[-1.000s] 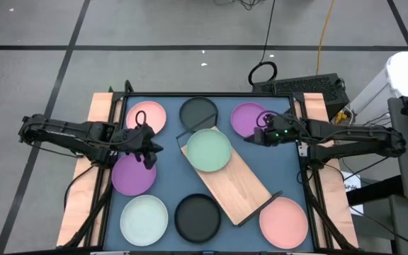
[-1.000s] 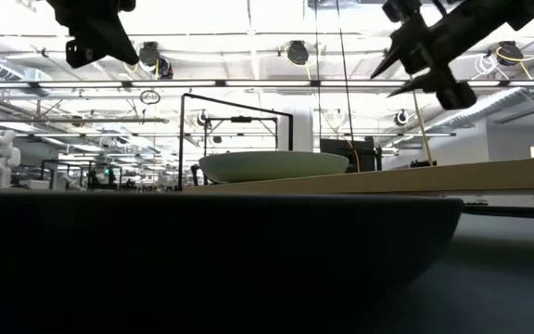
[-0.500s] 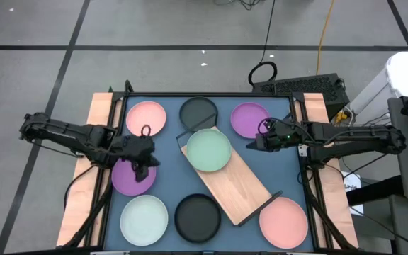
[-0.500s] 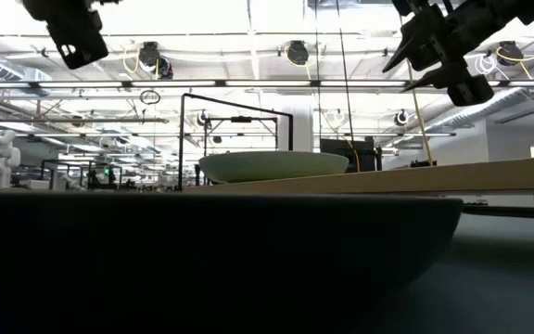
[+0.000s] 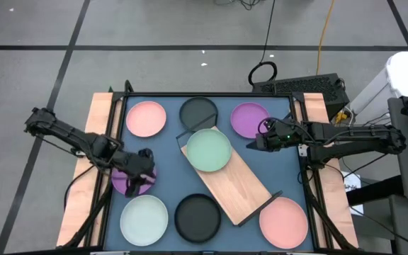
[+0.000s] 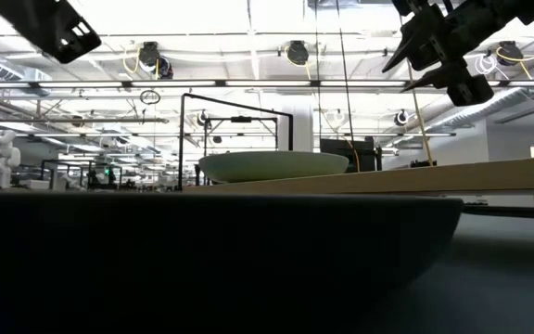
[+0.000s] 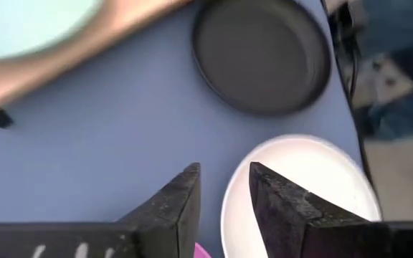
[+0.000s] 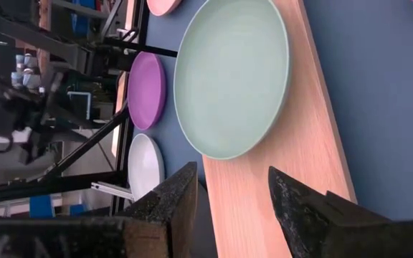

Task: Place and stack plates onto a shelf
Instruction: Put the light blue plate on the shelf

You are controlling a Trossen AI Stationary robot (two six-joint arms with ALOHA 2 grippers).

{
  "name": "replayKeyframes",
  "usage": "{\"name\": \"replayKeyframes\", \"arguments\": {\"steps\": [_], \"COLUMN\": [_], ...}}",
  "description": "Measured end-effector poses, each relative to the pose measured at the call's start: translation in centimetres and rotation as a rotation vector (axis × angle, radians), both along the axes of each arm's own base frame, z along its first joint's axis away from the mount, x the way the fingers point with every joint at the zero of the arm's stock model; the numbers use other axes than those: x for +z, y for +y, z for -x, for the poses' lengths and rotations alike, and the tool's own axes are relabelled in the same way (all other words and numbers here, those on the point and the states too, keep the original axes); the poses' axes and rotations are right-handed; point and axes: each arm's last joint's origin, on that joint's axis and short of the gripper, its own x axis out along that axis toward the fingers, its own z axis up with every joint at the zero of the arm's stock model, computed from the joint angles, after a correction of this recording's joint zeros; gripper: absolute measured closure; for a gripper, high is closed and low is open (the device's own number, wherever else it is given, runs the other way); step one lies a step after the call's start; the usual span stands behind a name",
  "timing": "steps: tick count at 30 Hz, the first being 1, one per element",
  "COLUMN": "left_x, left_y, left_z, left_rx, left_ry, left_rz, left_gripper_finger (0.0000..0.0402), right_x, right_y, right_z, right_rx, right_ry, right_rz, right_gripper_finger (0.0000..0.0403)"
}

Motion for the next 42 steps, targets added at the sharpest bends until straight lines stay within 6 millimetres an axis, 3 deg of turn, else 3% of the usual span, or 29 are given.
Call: {"name": "replayKeyframes", "arguments": {"steps": [8, 24, 35, 42], "left_x": [-2.8, -6.6, -8.7, -10.9], "left_y": [-2.3, -5.9, -6.3, -5.3], "left_z": [-1.6, -3.4, -3.9, -3.7], "left_rx": [-0.081, -0.208, -0.331, -0.314], "left_ry": [0.131, 0.2, 0.257, 0.291], "left_rz": [-0.057, -0.094, -0.199, -0.215], "left_gripper_finger": [0.0272, 0.0272, 0.0272, 0.0272], "right_x": [0.2, 0.2, 0.2, 0.2], "right_y": [-0.1, 0.0, 0.0, 0.1], "right_z": [-0.2, -0.1, -0.2, -0.2], "right_rx": [-0.022, -0.02, -0.015, 0.006], "right_ry": [-0.027, -0.025, -0.027, -0.029], "right_rz": [0.018, 0.016, 0.014, 0.003], "right_gripper_finger": [0.0248, 0.0248, 0.0248, 0.0248]}}
